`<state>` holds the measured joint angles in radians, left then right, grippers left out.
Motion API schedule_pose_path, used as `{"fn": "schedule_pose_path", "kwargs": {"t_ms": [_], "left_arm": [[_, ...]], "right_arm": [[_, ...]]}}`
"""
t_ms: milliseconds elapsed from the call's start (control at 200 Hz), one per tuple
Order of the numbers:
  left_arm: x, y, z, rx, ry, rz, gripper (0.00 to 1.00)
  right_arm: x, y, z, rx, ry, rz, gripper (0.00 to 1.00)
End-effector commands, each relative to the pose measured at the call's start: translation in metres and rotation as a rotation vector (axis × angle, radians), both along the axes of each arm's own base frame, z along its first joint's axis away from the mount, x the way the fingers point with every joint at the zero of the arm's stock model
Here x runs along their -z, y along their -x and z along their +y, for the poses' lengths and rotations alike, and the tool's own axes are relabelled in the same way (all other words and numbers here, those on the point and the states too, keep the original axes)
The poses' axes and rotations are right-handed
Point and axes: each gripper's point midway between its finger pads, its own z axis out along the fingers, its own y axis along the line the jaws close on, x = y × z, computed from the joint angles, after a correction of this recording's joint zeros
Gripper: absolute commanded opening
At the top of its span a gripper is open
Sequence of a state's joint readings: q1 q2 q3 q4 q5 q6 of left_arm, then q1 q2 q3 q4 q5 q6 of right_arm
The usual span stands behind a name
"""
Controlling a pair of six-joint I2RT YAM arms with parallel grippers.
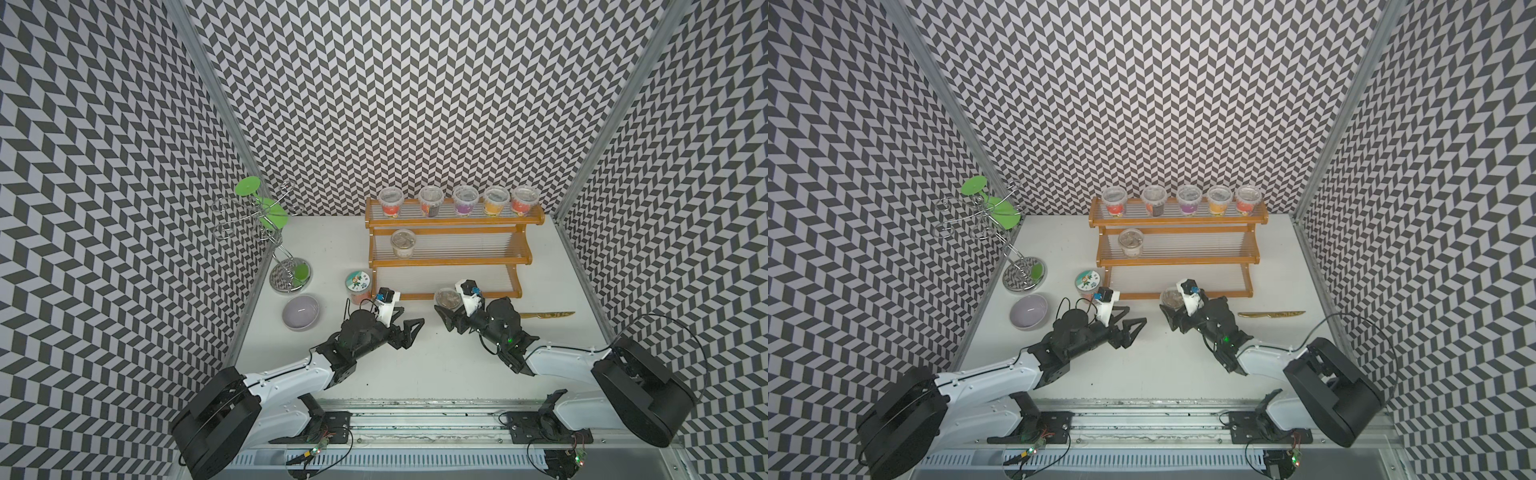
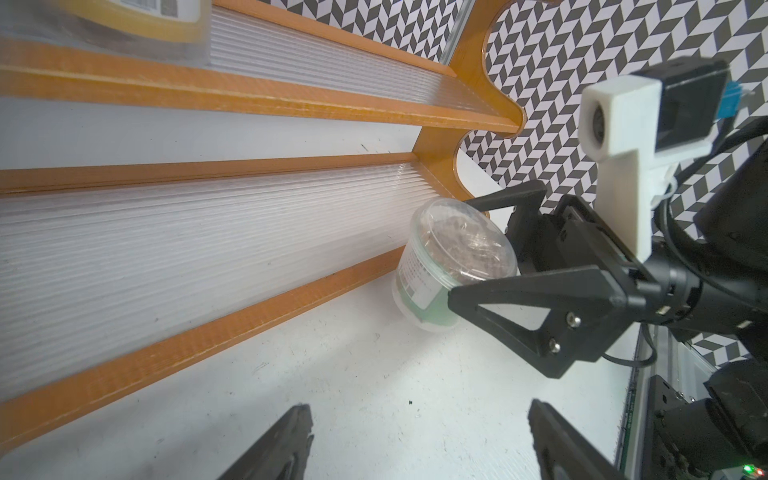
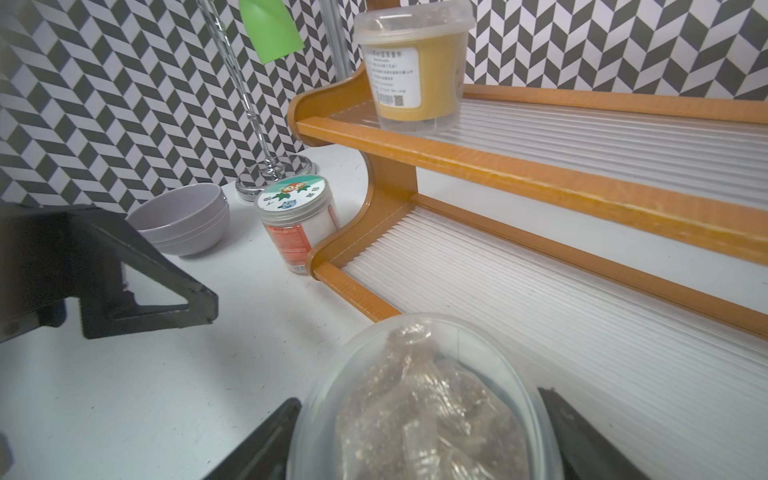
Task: Place the seed container on the shelf
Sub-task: Place the seed jar on the shelf.
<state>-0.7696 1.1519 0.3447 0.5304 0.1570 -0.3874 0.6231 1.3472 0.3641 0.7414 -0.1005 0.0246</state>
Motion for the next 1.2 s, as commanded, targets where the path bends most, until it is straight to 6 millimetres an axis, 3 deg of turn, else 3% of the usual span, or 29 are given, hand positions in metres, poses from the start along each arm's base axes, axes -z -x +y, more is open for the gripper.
{"fn": "schedule_pose_path", "kwargs": {"t_ms": [0, 471, 966, 1192], "left_arm": [[-0.011, -0.003, -0.008, 0.029, 0.025, -0.013, 0.85], [-0.024, -0.02, -0.042, 0.101, 0.065, -0.028, 0.84], [-0.029, -0.021, -0.049, 0.117, 0.089, -0.011, 0.83], [-0.03, -0.021, -0.049, 0.12, 0.09, -0.014, 0.83]], "right_arm": [[-0.033, -0.012, -0.004, 0.039, -0.05, -0.048, 0.86], [-0.079, -0.033, -0.016, 0.095, -0.084, -0.106, 0.86], [-0.112, -0.07, -0.029, 0.151, -0.081, -0.15, 0.86], [-0.115, -0.09, -0.038, 0.187, -0.082, -0.147, 0.86]]}}
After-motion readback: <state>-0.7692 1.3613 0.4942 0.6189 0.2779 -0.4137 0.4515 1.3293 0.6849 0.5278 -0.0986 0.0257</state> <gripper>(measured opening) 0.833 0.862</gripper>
